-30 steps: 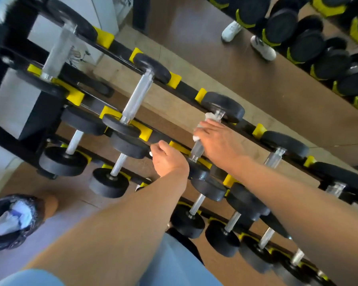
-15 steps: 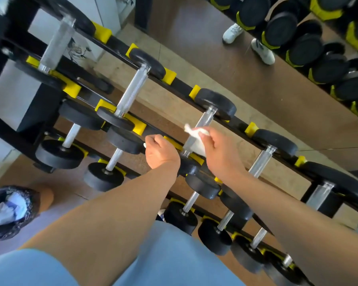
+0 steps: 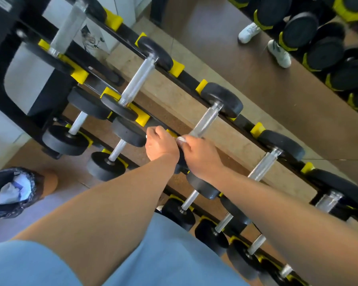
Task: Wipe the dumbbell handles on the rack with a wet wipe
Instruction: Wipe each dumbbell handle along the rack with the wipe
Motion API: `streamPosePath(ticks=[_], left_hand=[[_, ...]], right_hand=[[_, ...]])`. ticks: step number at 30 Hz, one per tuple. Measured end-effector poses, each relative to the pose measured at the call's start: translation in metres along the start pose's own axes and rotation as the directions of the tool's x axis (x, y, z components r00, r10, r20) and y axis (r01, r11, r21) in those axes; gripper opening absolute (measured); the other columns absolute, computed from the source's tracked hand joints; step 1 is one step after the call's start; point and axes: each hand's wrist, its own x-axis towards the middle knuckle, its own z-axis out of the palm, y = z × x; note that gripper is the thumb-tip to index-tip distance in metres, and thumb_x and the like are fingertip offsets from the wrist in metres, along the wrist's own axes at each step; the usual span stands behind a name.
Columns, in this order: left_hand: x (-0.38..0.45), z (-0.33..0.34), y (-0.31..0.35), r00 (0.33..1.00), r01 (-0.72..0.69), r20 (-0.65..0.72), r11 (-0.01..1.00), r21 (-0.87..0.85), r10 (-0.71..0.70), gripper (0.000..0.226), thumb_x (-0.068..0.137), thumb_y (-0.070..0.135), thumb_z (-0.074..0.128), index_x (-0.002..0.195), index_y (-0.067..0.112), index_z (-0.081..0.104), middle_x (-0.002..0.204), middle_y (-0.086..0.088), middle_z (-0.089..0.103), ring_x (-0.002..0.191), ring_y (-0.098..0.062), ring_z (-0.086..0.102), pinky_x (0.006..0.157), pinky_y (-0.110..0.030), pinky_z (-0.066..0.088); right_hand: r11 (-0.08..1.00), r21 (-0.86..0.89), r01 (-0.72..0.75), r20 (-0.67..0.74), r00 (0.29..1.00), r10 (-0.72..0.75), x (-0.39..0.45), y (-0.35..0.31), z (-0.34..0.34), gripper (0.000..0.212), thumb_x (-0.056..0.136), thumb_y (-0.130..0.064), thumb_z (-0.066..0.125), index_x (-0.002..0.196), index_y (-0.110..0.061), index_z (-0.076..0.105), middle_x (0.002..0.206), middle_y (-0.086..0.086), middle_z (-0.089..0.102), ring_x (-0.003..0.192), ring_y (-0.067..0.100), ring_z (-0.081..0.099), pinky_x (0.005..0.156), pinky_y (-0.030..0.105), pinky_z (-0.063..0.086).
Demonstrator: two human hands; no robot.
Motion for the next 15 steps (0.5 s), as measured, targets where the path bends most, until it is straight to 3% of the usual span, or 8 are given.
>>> streamPosePath(ticks=[2, 4, 6, 7, 8, 10, 11, 15], left_hand=[[0.0, 0.0, -0.001, 1.0, -0.006, 0.004, 1.0, -0.021, 0.006, 0.03, 0.101, 0.029, 0.032, 0.106, 0.016, 0.059, 0.092, -0.001, 0.059, 0.087, -0.021, 0.054, 0.077, -0.035, 0.039], [-0.001, 0.001, -0.001, 1.0, -0.026, 0.002, 0.999, -0.026, 0.026, 0.031, 0.101, 0.028, 0.03, 0.107, 0.015, 0.058, 0.089, 0.001, 0.057, 0.085, -0.019, 0.053, 0.077, -0.034, 0.036], [-0.001, 0.0, 0.0, 0.999, -0.041, 0.002, 0.999, -0.021, 0.041, 0.032, 0.102, 0.028, 0.029, 0.108, 0.015, 0.058, 0.089, 0.001, 0.056, 0.082, -0.016, 0.051, 0.076, -0.033, 0.035], [-0.001, 0.0, -0.001, 0.999, -0.042, 0.003, 0.999, -0.018, 0.042, 0.032, 0.102, 0.028, 0.029, 0.108, 0.015, 0.058, 0.09, 0.001, 0.056, 0.08, -0.014, 0.05, 0.076, -0.033, 0.035], [-0.001, 0.0, 0.0, 0.999, -0.041, 0.004, 0.999, -0.015, 0.041, 0.032, 0.102, 0.028, 0.029, 0.108, 0.015, 0.058, 0.089, 0.002, 0.056, 0.079, -0.014, 0.049, 0.076, -0.033, 0.035], [-0.001, 0.001, -0.001, 0.999, -0.038, 0.005, 0.999, -0.012, 0.038, 0.032, 0.101, 0.028, 0.029, 0.108, 0.016, 0.058, 0.088, 0.002, 0.056, 0.08, -0.015, 0.051, 0.076, -0.034, 0.035], [-0.001, 0.001, -0.001, 0.999, -0.035, 0.003, 0.999, -0.011, 0.036, 0.032, 0.101, 0.028, 0.03, 0.107, 0.016, 0.058, 0.086, 0.003, 0.055, 0.079, -0.015, 0.051, 0.075, -0.034, 0.035], [0.0, 0.002, 0.0, 1.0, -0.02, -0.019, 1.0, -0.02, 0.02, 0.029, 0.1, 0.026, 0.033, 0.104, 0.014, 0.059, 0.083, 0.003, 0.055, 0.074, -0.013, 0.048, 0.073, -0.033, 0.034]], right_hand=[[0.873, 0.406, -0.268, 0.051, 0.961, 0.272, 0.003, -0.006, -0.004, 0.034, 0.104, -0.04, 0.043, 0.097, -0.016, 0.066, 0.087, 0.001, 0.066, 0.085, 0.017, 0.064, 0.074, 0.035, 0.052], [0.845, 0.469, -0.259, -0.089, 0.938, 0.336, 0.017, -0.006, -0.018, 0.036, 0.104, -0.04, 0.042, 0.1, -0.013, 0.067, 0.09, 0.002, 0.066, 0.09, 0.02, 0.063, 0.079, 0.038, 0.051], [0.969, 0.242, -0.047, -0.29, 0.95, 0.119, 0.034, -0.004, -0.037, 0.031, 0.106, -0.03, 0.044, 0.118, -0.013, 0.067, 0.103, -0.001, 0.069, 0.098, 0.017, 0.063, 0.083, 0.033, 0.051], [0.996, 0.006, 0.084, -0.296, 0.952, -0.078, 0.044, 0.002, -0.043, 0.03, 0.105, -0.024, 0.046, 0.126, -0.015, 0.064, 0.111, 0.0, 0.071, 0.106, 0.018, 0.064, 0.091, 0.032, 0.051], [0.945, -0.261, 0.195, -0.187, 0.951, -0.248, 0.053, 0.01, -0.047, 0.03, 0.102, -0.018, 0.05, 0.129, -0.016, 0.063, 0.116, 0.003, 0.071, 0.115, 0.02, 0.062, 0.101, 0.033, 0.047], [0.755, -0.581, 0.304, 0.037, 0.937, -0.348, 0.063, 0.033, -0.049, 0.031, 0.093, -0.009, 0.058, 0.122, -0.016, 0.067, 0.12, 0.007, 0.07, 0.128, 0.024, 0.055, 0.116, 0.034, 0.03], [0.713, -0.627, 0.312, 0.04, 0.928, -0.371, 0.064, 0.042, -0.047, 0.029, 0.089, -0.007, 0.061, 0.116, -0.014, 0.07, 0.118, 0.009, 0.071, 0.13, 0.026, 0.054, 0.116, 0.035, 0.027], [0.824, -0.475, 0.31, -0.121, 0.904, -0.41, 0.035, 0.039, -0.015, 0.024, 0.087, -0.007, 0.065, 0.109, -0.009, 0.073, 0.116, 0.01, 0.072, 0.121, 0.026, 0.061, 0.114, 0.038, 0.036]])
